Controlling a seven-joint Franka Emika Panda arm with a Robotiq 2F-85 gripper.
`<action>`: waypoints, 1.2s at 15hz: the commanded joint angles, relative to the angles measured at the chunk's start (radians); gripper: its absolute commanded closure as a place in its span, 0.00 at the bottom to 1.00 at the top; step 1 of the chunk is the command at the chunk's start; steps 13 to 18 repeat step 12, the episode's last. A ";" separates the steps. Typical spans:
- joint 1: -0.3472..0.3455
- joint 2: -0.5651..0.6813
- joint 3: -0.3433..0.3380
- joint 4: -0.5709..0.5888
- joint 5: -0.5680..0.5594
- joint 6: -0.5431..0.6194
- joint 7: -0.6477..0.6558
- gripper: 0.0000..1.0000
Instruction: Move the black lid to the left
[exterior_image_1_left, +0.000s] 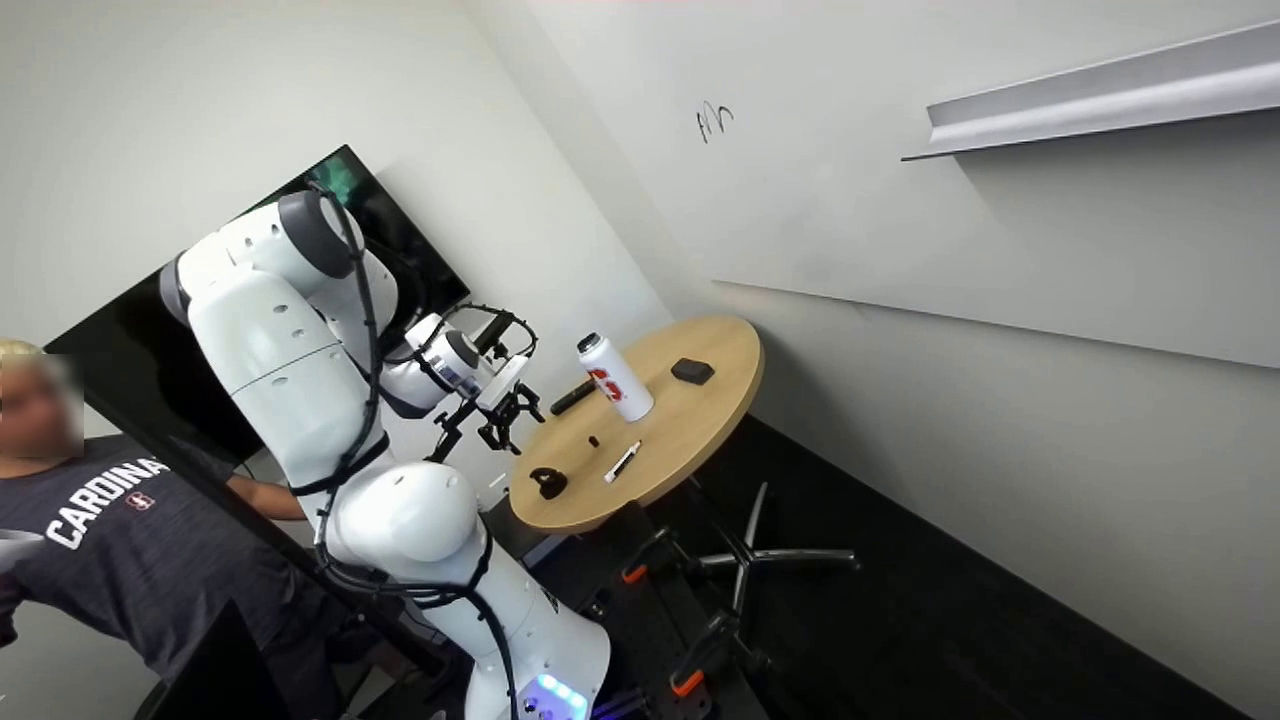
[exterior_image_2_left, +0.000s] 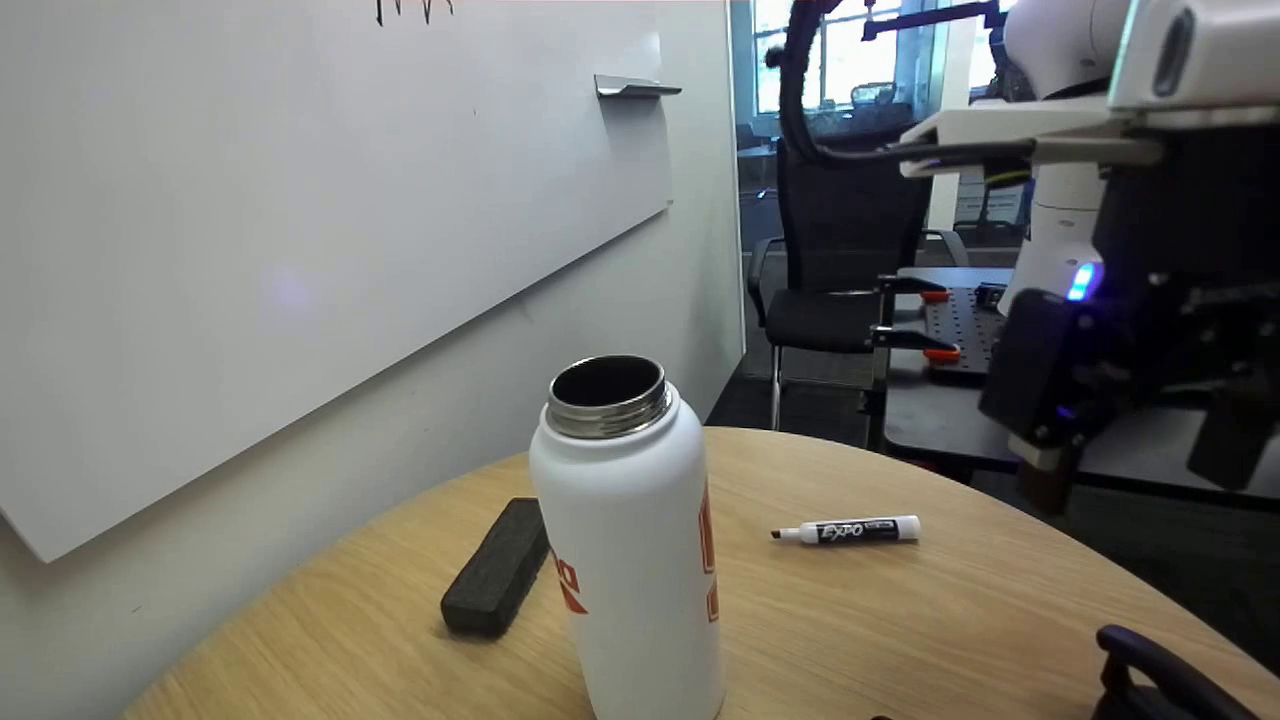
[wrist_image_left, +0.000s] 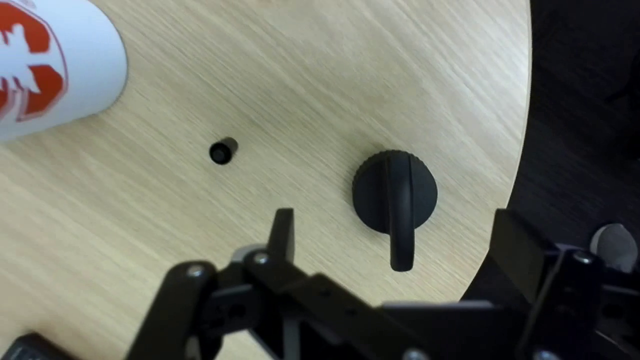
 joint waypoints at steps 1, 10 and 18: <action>-0.100 -0.233 0.036 -0.121 0.146 -0.016 -0.031 0.00; -0.060 -0.531 -0.247 -0.243 0.420 -0.115 -0.209 0.00; -0.041 -0.566 -0.298 -0.258 0.413 -0.149 -0.215 0.00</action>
